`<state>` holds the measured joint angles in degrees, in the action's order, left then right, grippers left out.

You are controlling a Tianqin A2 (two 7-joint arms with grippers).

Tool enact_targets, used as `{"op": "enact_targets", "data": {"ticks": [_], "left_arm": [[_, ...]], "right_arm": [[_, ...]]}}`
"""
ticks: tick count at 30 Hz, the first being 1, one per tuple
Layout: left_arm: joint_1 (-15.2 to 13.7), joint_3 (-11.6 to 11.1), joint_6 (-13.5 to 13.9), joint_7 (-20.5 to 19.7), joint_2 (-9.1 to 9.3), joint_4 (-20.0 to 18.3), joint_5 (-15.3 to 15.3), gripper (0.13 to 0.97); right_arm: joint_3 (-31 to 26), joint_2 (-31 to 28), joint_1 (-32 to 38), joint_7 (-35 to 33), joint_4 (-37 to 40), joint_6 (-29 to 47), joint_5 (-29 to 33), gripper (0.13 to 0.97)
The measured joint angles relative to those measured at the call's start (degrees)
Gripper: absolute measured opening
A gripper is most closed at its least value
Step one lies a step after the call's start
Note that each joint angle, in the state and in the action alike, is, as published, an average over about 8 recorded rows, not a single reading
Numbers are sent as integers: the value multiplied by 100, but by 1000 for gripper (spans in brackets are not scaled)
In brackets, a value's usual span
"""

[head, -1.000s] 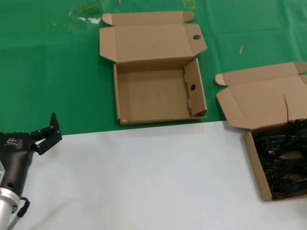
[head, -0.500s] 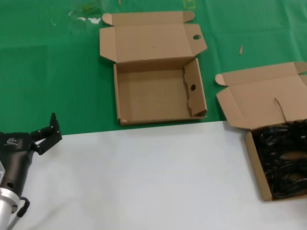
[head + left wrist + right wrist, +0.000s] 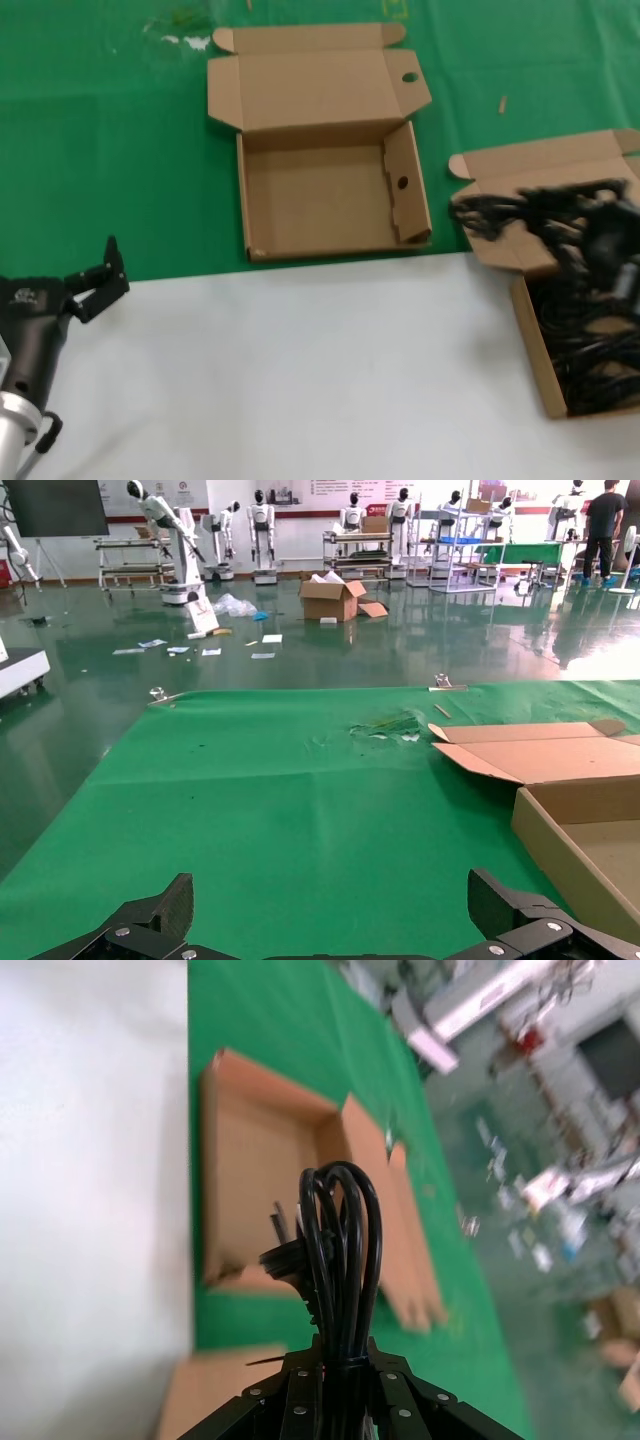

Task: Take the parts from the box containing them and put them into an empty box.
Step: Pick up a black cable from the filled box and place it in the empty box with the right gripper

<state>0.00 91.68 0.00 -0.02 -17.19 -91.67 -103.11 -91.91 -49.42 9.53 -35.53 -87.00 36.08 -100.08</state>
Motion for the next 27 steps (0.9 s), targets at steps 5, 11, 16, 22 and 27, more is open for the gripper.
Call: {"op": "enact_targets", "data": {"ticks": [5, 11, 16, 22, 27], "left_arm": [[0, 0, 0, 0, 0, 0, 0, 966], [0, 0, 0, 0, 0, 0, 0, 966], [0, 0, 0, 0, 0, 0, 0, 966], [0, 0, 0, 0, 0, 0, 0, 966], [0, 0, 0, 0, 0, 0, 0, 966]], "right_arm": [[-527, 870, 676, -807, 300, -39, 181, 201], [-1022, 1903, 1480, -1987, 1104, 40, 284, 201], [-1227, 2605, 2098, -2920, 1971, 141, 273, 201], [-1201, 3183, 2665, -3936, 3010, 280, 143, 201], [-1051, 3448, 2986, -4637, 3742, 388, 3, 201]]}}
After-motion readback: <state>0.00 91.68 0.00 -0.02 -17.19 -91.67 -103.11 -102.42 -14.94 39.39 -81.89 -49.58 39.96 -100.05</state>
